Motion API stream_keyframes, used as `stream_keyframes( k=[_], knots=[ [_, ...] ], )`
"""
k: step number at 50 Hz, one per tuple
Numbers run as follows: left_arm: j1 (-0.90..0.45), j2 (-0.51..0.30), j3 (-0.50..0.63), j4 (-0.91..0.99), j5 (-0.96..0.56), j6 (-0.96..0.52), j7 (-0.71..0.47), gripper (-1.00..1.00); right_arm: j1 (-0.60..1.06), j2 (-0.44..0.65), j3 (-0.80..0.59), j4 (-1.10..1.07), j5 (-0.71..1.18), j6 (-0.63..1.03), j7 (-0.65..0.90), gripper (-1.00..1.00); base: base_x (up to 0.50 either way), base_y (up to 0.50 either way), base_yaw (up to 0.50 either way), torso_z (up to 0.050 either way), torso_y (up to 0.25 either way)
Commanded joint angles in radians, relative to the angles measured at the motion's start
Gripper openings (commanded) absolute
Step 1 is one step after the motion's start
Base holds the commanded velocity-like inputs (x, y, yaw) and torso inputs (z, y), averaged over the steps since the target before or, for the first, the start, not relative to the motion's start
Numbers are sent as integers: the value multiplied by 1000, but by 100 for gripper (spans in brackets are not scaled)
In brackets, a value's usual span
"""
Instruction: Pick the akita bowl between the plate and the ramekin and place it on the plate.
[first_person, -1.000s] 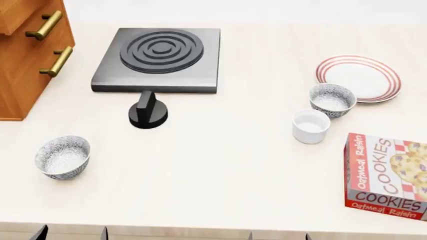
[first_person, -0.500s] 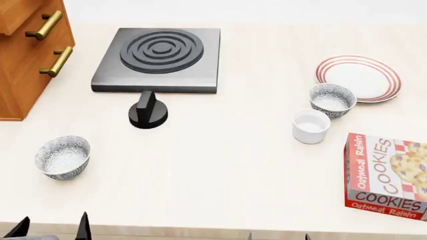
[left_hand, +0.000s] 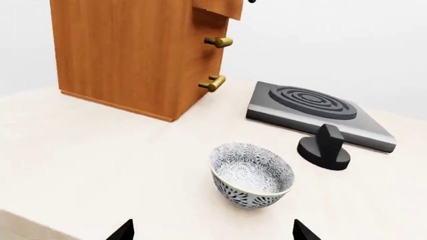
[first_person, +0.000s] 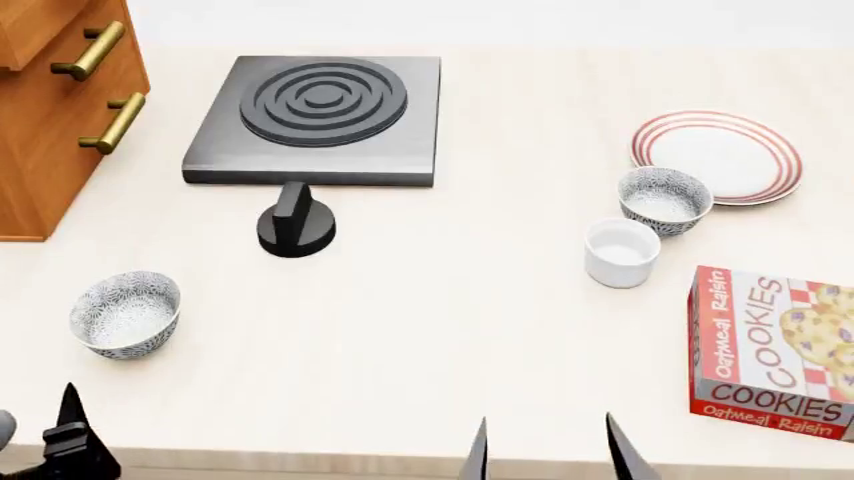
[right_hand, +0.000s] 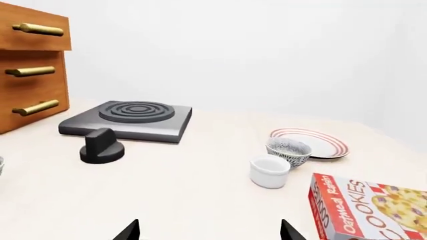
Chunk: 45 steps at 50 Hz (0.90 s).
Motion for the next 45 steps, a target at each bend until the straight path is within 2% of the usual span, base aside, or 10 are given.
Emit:
stream_keyframes(
  k=[1,26,45],
  knots=[
    [-42,-23,-46,-87,-10,29,-22,100,54,15,-37,-235,-12,232,18,100,0,0,0,0,0],
    [-27,-36,-48,-137,12,98,-38,100,212,43,-45,-393,-7,405,19,100,0,0,0,0,0],
    [-37,-42,-36,-155,10,104,-38,100,217,55,-46,-450,-2,422,40,100,0,0,0,0,0]
  ],
)
